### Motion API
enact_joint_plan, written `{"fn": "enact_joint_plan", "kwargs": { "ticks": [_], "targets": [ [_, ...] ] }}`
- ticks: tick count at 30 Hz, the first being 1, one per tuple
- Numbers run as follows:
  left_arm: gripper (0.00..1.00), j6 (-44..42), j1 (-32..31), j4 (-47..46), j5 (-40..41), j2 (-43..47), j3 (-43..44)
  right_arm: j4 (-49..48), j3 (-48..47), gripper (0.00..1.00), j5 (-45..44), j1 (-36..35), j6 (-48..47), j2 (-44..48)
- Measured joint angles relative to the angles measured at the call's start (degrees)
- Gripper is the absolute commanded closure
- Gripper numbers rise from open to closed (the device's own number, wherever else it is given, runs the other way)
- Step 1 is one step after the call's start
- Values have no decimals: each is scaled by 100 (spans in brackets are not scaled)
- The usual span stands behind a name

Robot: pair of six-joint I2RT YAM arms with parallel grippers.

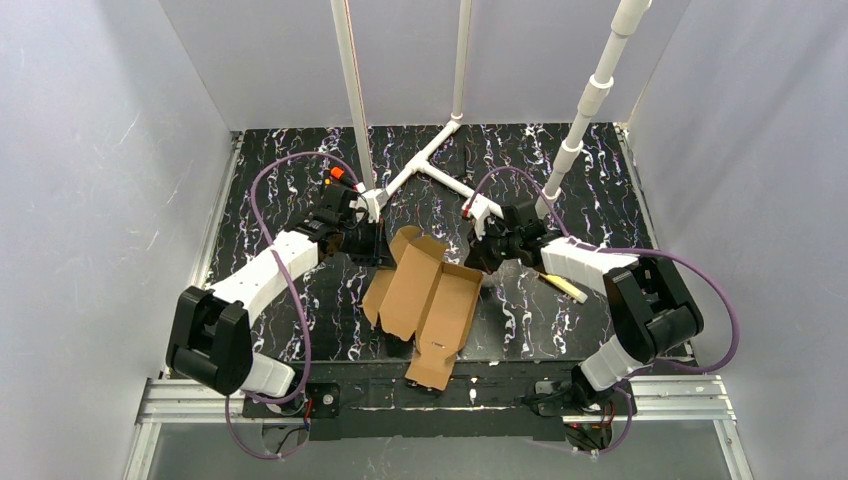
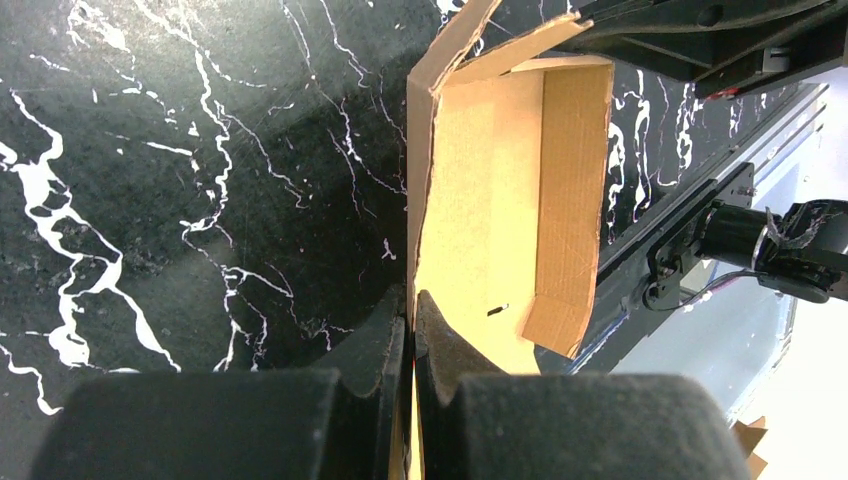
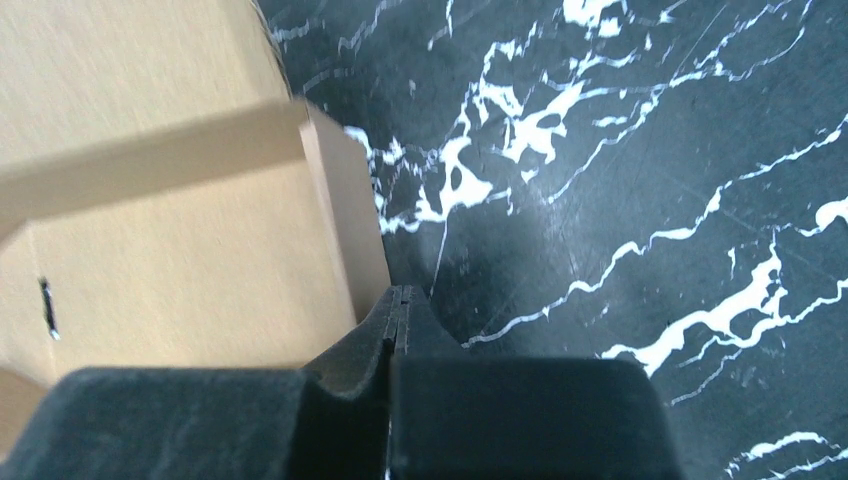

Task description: Fold the paper box

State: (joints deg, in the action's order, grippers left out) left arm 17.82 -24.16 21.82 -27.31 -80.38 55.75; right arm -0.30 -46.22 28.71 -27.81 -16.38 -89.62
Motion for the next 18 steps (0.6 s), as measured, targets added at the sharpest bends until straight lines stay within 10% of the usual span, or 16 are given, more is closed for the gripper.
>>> {"fn": "enact_joint_plan", "kwargs": {
  "ticks": [7,13,18],
  "targets": [
    [100,-146,-2,109,61,-328,415,-273,-11,91,-468,4,385,2],
    [100,-507,0,372,280,-680,962,487,-275,49,-66,542,-568,271],
    [100,-601,2,516,278,-817,1150,815,-365,41,660,555,-1228,501]
  ]
}}
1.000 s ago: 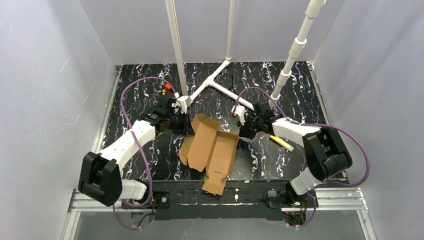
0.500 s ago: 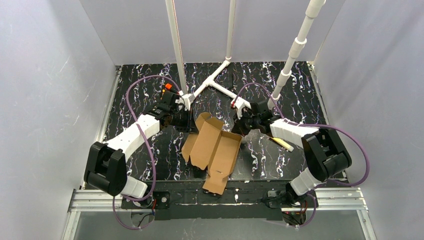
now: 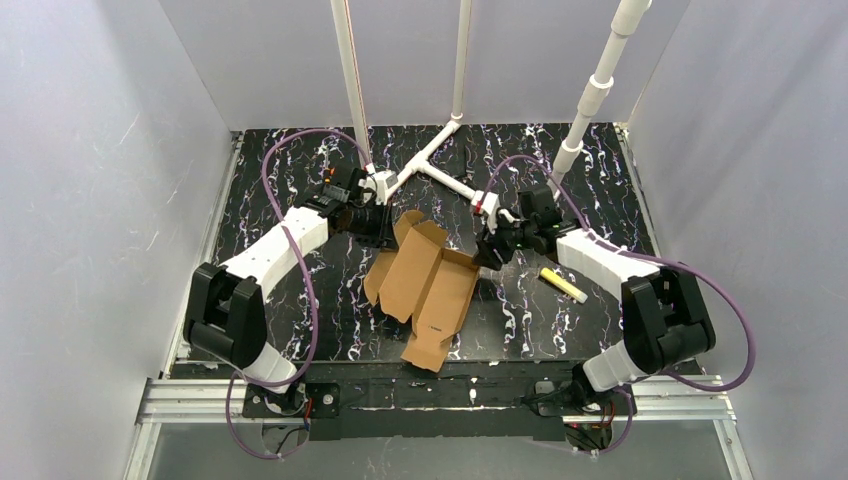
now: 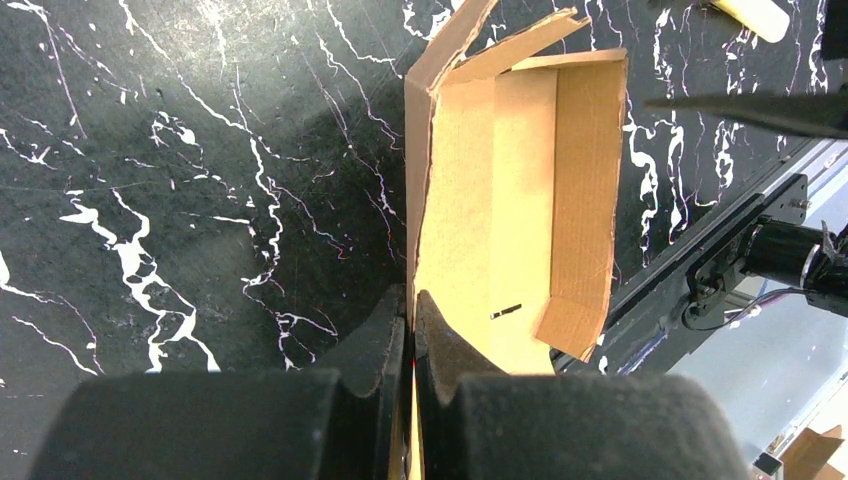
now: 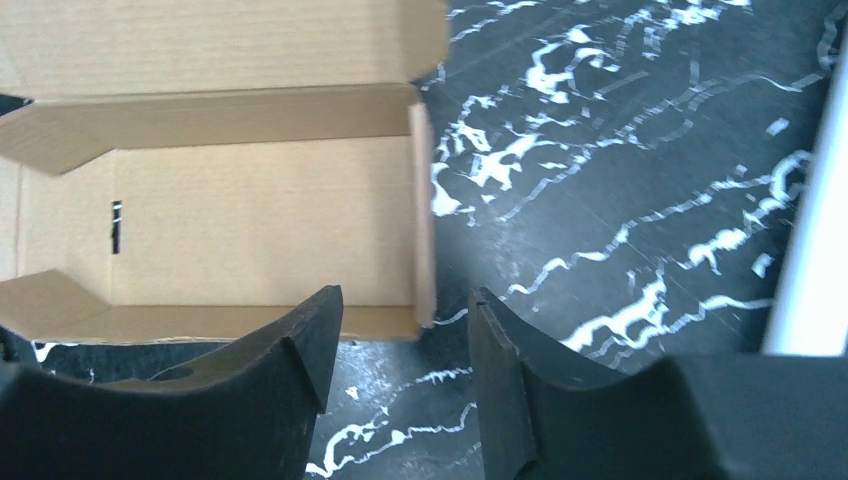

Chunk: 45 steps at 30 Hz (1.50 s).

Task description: Fold the paper box

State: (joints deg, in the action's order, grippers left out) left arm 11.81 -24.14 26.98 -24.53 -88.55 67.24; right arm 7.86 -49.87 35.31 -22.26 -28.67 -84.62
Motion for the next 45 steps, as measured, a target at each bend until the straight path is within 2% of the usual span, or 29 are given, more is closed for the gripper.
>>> {"fn": "enact_joint_plan", "kwargs": {
  "ticks": [3,9,12,15,21,29,35,40,45],
  "targets": [
    [100,-15,0,39,-35,-72,94,153,-122,41,44,-199,-157,-205],
    [100,-26,0,98,-155,-188,275,214,-393,49,-555,-649,-286,-885],
    [100,-31,0,142,-254,-256,369,208,-393,62,-901,-789,-334,-984],
    [100,-31,-7,177,-332,-326,442,107,-393,79,-1255,-933,-400,-988],
    [100,2,-26,240,-420,-382,546,-201,-391,99,-1790,-1174,-413,-1058],
    [100,243,-83,83,-525,-382,621,-1014,-76,99,-2599,-1403,-103,-999],
    [100,529,-103,-216,-857,-385,621,-1263,9,98,-2848,-1493,17,-1003],
    [100,612,-157,-313,-962,-393,621,-1235,-20,70,-2623,-1467,85,-1014],
    [100,514,-160,-219,-728,-393,621,-772,-103,47,-2004,-1228,173,-984]
  ]
}}
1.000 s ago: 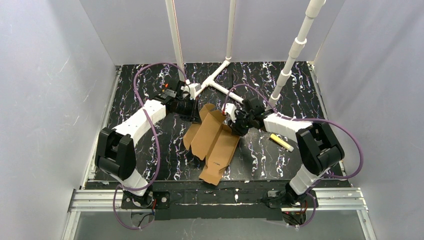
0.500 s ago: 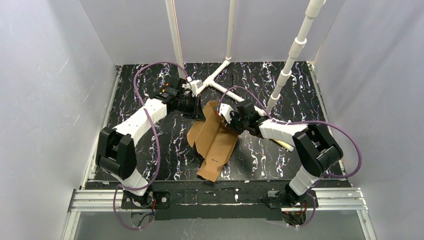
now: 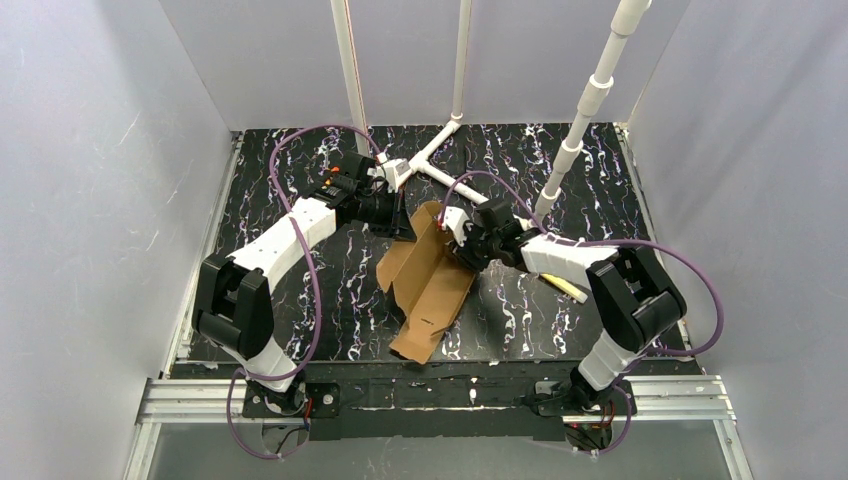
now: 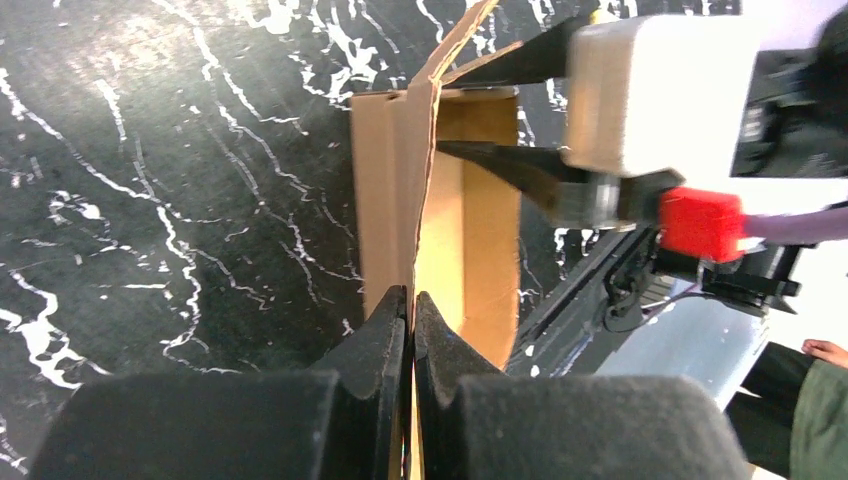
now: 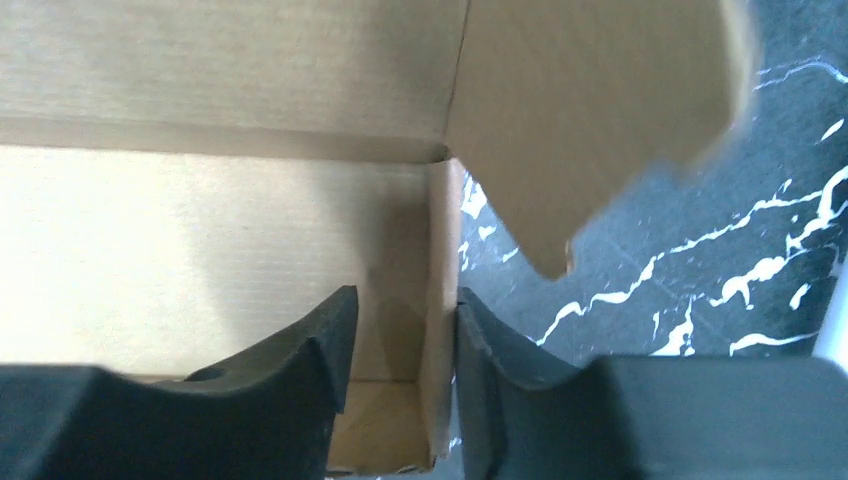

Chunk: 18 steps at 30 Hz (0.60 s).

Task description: Fold the paper box

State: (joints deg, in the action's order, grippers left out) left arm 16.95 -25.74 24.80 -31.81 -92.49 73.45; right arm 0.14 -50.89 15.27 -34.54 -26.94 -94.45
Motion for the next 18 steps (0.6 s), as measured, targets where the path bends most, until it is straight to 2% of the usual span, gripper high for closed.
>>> {"fn": "enact_joint_plan", "kwargs": {
  "ticks": [2,5,9,10,13,14,16,18],
  "targets": [
    [100,-50,0,57,170,0,0,321,0,41,389,208,-31,166],
    [100,-79,-4,118,413,0,-2,756,-22,37,837,483,-219,595],
    [100,-59,-4,146,654,0,-2,1091,-35,40,1438,918,-590,1244],
    [100,-46,-4,144,691,0,-7,1119,-35,45,1565,1029,-654,1342],
    [100,-22,-4,142,750,11,-52,1187,-33,80,1668,1327,-804,1427],
    [100,-2,-4,144,761,20,-76,1196,-24,86,1641,1416,-807,1410],
    [100,22,-4,157,772,31,-101,1198,7,95,1582,1526,-813,1333],
    [100,44,-4,160,778,48,-109,1217,17,99,1523,1541,-828,1191]
  ]
}}
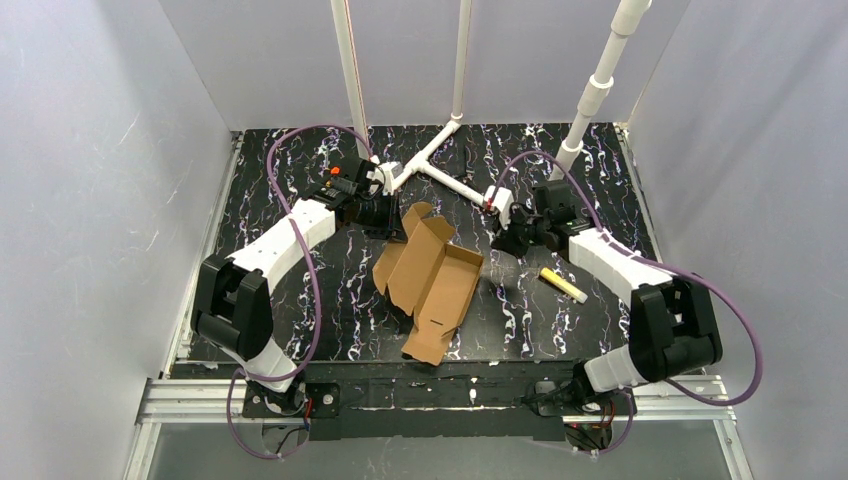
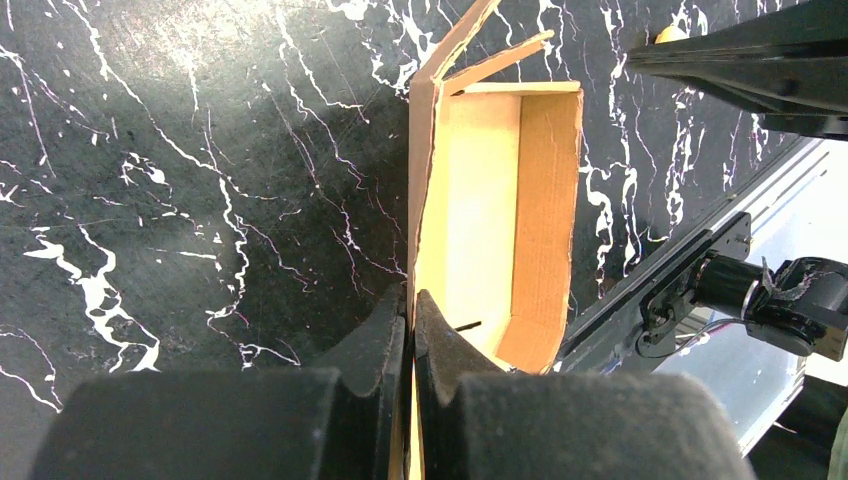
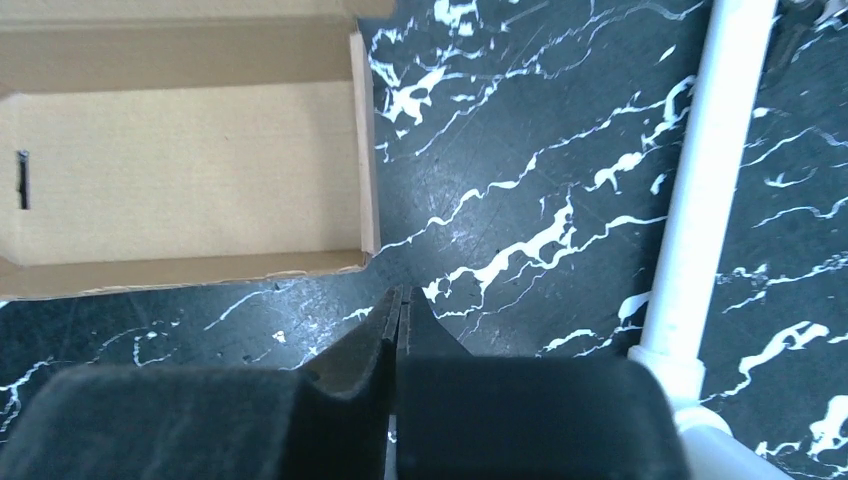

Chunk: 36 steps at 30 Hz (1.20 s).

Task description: Fold the paper box

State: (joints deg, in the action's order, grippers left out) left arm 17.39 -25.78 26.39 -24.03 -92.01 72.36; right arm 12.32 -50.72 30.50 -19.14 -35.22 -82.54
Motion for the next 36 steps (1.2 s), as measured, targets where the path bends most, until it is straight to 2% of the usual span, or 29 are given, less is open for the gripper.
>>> {"fn": "enact_joint_plan", "kwargs": {
  "ticks": [6,14,17,25,36],
  "targets": [
    [100,46,0,2,0,85,-66,306,-2,99,-105,0,-249,-555],
    [100,66,0,-22,-59,87,-76,675,-2,99,223,-2,-472,-966],
    [100,74,-4,-59,-127,87,-76,466,2,99,201,-46,-114,-1058],
    [100,61,-186,-129,-304,87,-74,-535,68,99,-525,-577,695,-1182],
    [100,70,-369,-238,-431,72,48,-809,68,99,-723,-699,1054,-1357]
  ]
}}
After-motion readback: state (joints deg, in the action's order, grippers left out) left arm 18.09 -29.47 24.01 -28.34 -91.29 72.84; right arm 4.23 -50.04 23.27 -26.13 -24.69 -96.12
